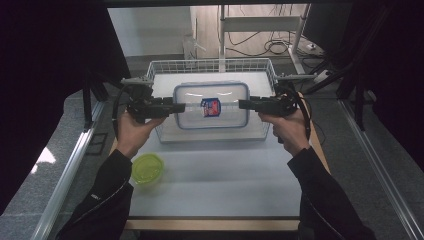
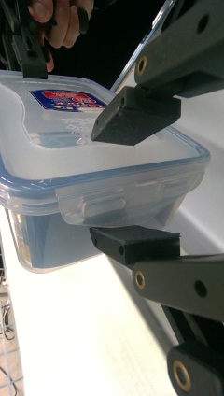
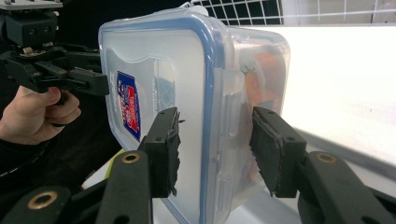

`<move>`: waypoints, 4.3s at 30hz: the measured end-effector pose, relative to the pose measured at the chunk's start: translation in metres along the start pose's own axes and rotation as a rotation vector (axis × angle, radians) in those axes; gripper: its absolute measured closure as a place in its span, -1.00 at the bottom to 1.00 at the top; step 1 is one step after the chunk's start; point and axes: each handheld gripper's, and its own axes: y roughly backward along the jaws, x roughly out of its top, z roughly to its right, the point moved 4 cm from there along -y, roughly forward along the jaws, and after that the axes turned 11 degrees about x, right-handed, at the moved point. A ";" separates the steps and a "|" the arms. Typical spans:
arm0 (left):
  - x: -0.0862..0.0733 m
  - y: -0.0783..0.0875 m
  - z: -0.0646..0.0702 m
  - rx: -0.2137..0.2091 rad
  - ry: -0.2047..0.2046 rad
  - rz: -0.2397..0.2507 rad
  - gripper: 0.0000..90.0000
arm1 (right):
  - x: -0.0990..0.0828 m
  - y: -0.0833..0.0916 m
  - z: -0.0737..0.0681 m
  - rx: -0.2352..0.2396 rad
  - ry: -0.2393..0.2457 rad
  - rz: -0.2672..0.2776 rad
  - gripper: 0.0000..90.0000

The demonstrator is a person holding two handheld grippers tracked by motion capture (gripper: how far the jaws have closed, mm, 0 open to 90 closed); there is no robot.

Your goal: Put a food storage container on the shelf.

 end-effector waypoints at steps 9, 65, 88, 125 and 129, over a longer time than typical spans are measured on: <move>0.027 -0.001 -0.012 -0.002 0.010 0.010 0.08 | 0.026 -0.003 0.005 -0.004 -0.005 0.022 0.18; 0.058 -0.054 -0.057 0.103 0.026 -0.017 -0.66 | 0.055 -0.031 0.065 -0.126 -0.038 0.061 0.05; 0.008 -0.038 -0.012 0.081 -0.146 0.013 0.77 | 0.022 -0.034 0.042 -0.130 0.115 -0.014 0.92; -0.025 -0.029 0.002 0.093 -0.167 0.033 0.02 | -0.021 -0.053 0.015 -0.123 0.251 -0.081 -0.03; -0.045 -0.025 0.012 0.114 -0.215 0.026 -0.19 | -0.038 -0.050 0.008 -0.120 0.285 -0.096 -0.19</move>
